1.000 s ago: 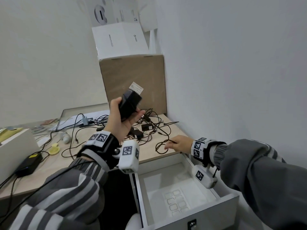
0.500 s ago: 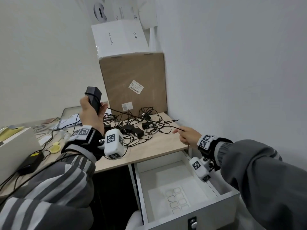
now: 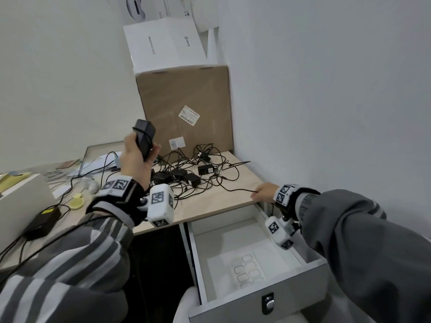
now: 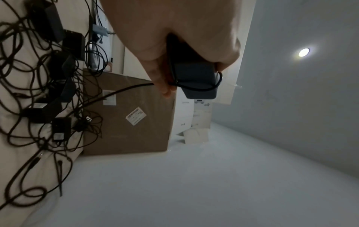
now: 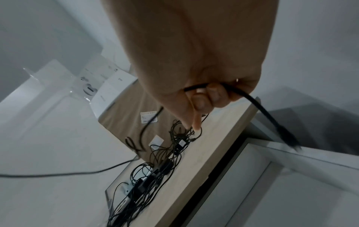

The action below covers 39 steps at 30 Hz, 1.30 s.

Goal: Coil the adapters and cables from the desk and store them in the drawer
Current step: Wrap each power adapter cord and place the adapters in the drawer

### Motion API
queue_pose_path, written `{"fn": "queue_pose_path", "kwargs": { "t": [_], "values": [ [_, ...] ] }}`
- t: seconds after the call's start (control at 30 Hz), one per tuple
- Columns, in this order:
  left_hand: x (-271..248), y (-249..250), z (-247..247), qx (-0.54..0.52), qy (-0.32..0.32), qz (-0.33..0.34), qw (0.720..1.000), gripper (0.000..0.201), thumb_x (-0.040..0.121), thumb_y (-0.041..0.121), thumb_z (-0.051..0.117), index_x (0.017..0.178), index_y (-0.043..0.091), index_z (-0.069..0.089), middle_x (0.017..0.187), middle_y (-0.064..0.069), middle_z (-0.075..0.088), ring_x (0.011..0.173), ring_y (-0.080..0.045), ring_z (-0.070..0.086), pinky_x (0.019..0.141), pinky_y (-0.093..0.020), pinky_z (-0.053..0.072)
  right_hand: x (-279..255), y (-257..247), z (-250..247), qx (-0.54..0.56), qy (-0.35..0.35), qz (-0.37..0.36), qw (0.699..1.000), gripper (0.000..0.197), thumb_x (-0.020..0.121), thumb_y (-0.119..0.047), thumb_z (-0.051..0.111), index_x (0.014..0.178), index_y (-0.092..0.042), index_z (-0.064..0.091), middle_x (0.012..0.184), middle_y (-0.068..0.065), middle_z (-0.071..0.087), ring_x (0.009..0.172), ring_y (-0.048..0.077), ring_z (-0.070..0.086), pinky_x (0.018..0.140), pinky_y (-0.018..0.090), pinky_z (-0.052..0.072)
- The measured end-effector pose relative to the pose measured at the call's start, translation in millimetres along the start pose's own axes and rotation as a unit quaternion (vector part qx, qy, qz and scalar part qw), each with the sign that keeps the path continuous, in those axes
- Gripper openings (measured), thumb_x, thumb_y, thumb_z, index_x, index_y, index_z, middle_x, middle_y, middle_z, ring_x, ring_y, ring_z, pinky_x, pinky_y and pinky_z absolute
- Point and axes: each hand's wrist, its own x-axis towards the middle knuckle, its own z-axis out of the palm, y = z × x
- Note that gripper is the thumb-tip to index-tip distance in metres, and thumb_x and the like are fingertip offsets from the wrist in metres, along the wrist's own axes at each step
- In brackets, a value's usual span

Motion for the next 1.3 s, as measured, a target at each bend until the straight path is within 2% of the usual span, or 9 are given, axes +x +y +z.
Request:
{"fn": "queue_pose_path", "kwargs": {
  "t": [0.1, 0.27, 0.57, 0.73, 0.8, 0.9, 1.1, 1.2, 1.3],
  "values": [
    [-9, -8, 9, 0.066, -0.002, 0.008, 0.998, 0.028, 0.094, 0.031, 0.05, 0.101, 0.004, 0.055, 0.087, -0.011, 0.056, 0.068, -0.015, 0.062, 0.081, -0.03, 0.057, 2, 2, 7, 0.004, -0.028, -0.009, 1.0, 0.038, 0.087, -0.018, 0.064, 0.123, -0.008, 0.061, 0.128, 0.006, 0.057, 0.121, 0.021, 0.051, 0.083, 0.016, 0.039],
    [-16, -12, 25, 0.075, -0.052, -0.014, 0.996, 0.032, 0.095, 0.033, 0.049, 0.11, 0.004, 0.053, 0.092, -0.011, 0.056, 0.074, -0.018, 0.061, 0.091, -0.036, 0.055, 0, 13, 20, -0.066, -0.086, 0.022, 0.994, 0.063, 0.08, -0.061, 0.061, 0.125, -0.016, 0.059, 0.127, 0.001, 0.057, 0.115, 0.02, 0.053, 0.101, 0.031, 0.04],
    [-35, -33, 53, 0.111, -0.136, -0.081, 0.981, 0.044, 0.097, 0.036, 0.046, 0.122, 0.002, 0.054, 0.095, -0.017, 0.06, 0.081, -0.021, 0.066, 0.09, -0.036, 0.055, -35, -71, 6, 0.205, -0.005, -0.251, 0.946, 0.074, 0.087, -0.023, 0.067, 0.147, -0.014, 0.026, 0.15, 0.005, 0.035, 0.137, 0.015, 0.033, 0.109, 0.026, 0.025],
    [-41, -36, 58, 0.091, -0.137, -0.073, 0.984, 0.045, 0.096, 0.035, 0.047, 0.122, -0.002, 0.052, 0.095, -0.017, 0.058, 0.081, -0.023, 0.064, 0.084, -0.035, 0.056, -30, -95, 13, 0.252, -0.036, -0.294, 0.921, 0.014, 0.095, -0.01, 0.053, 0.105, -0.011, 0.062, 0.089, 0.002, 0.069, 0.087, 0.008, 0.063, 0.091, 0.025, 0.044],
    [-39, -26, 61, 0.059, -0.122, -0.042, 0.99, 0.037, 0.097, 0.034, 0.046, 0.11, 0.001, 0.055, 0.089, -0.014, 0.057, 0.075, -0.021, 0.061, 0.081, -0.034, 0.057, -28, -87, 24, 0.25, -0.052, -0.278, 0.926, 0.018, 0.098, -0.011, 0.046, 0.09, -0.015, 0.062, 0.071, 0.0, 0.065, 0.07, 0.009, 0.064, 0.08, 0.028, 0.05],
    [-30, -5, 62, 0.053, -0.091, -0.016, 0.994, 0.031, 0.097, 0.033, 0.046, 0.103, 0.004, 0.056, 0.089, -0.013, 0.056, 0.074, -0.02, 0.058, 0.078, -0.031, 0.058, -26, -67, 38, 0.248, -0.055, -0.239, 0.937, 0.024, 0.1, -0.01, 0.039, 0.089, -0.012, 0.061, 0.077, 0.012, 0.068, 0.069, 0.012, 0.064, 0.081, 0.036, 0.053],
    [-31, -10, 51, 0.153, -0.161, -0.093, 0.97, 0.037, 0.098, 0.032, 0.048, 0.12, 0.004, 0.053, 0.106, -0.017, 0.055, 0.08, -0.022, 0.063, 0.088, -0.033, 0.056, -25, -62, 20, 0.248, -0.058, -0.261, 0.931, 0.028, 0.095, -0.008, 0.053, 0.122, -0.001, 0.054, 0.119, 0.02, 0.062, 0.096, 0.015, 0.055, 0.076, 0.013, 0.044],
    [-34, -21, 51, 0.166, -0.174, -0.103, 0.965, 0.04, 0.099, 0.034, 0.047, 0.122, 0.002, 0.053, 0.103, -0.017, 0.06, 0.081, -0.021, 0.065, 0.086, -0.031, 0.057, -33, -74, 10, 0.364, -0.091, -0.262, 0.889, 0.017, 0.1, -0.013, 0.042, 0.111, -0.013, 0.056, 0.09, 0.003, 0.068, 0.079, 0.01, 0.062, 0.065, 0.014, 0.045],
    [-35, -25, 51, 0.219, -0.178, -0.082, 0.956, 0.046, 0.099, 0.043, 0.043, 0.118, 0.004, 0.059, 0.098, -0.016, 0.066, 0.067, -0.013, 0.063, 0.059, -0.018, 0.056, -26, -70, 10, 0.401, -0.094, -0.266, 0.872, 0.026, 0.102, -0.008, 0.036, 0.092, -0.012, 0.06, 0.056, -0.006, 0.054, 0.05, 0.005, 0.047, 0.053, 0.015, 0.038]
  ]
}}
